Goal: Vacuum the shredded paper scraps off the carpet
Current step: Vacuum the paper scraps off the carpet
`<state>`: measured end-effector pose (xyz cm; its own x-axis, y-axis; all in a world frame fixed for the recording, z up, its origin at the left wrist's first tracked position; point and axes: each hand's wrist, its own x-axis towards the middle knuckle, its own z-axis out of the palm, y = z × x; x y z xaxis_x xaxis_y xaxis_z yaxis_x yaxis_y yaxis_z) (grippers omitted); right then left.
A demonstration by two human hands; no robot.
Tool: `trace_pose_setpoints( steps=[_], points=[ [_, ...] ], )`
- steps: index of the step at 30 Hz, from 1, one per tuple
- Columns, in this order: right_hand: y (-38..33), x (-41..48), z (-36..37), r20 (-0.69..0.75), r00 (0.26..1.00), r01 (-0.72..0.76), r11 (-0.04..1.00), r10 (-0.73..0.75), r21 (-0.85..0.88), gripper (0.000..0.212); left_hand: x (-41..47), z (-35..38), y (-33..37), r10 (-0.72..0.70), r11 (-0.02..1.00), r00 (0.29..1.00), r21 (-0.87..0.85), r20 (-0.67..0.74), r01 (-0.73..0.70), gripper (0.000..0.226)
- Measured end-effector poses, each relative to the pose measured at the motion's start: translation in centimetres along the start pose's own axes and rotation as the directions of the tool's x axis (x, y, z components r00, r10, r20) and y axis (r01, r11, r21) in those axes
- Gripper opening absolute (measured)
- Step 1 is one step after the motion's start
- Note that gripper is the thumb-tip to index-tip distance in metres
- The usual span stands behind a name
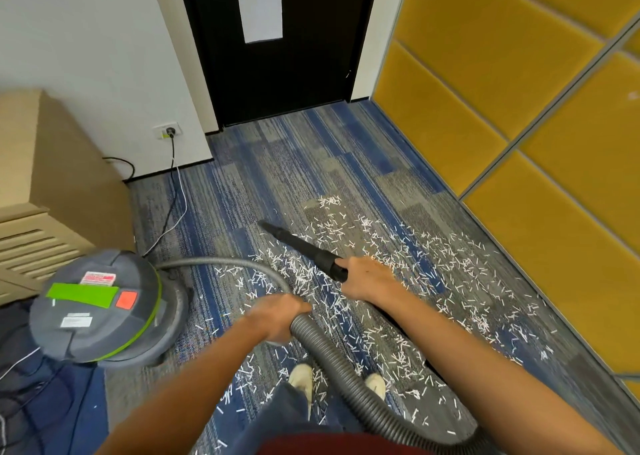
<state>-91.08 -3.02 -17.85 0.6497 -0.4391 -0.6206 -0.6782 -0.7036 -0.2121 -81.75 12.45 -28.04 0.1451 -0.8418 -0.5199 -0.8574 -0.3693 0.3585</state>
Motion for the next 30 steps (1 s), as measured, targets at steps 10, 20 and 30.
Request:
trace_pose_setpoints(
  steps=[10,20,30],
  points=[
    [0.8,-0.5,-0.5,0.022,0.999,-0.031,0.999,0.031,0.016,0.062,0.0,0.0,0.9,-0.028,0.975,0.972,0.209,-0.235,0.078,0.048],
    [1.9,-0.3,0.5,0.021,0.998,-0.054,0.996,0.053,0.07,0.067,2.1,1.2,1.5,-0.095,0.995,0.975,-0.053,-0.2,0.087,0.035],
    [2.3,-0.2,1.1,0.015,0.998,-0.054,0.998,0.053,0.045,0.066,3.3,1.3,4.4,-0.189,0.845,0.982,-0.511,-0.009,0.158,0.057]
  ],
)
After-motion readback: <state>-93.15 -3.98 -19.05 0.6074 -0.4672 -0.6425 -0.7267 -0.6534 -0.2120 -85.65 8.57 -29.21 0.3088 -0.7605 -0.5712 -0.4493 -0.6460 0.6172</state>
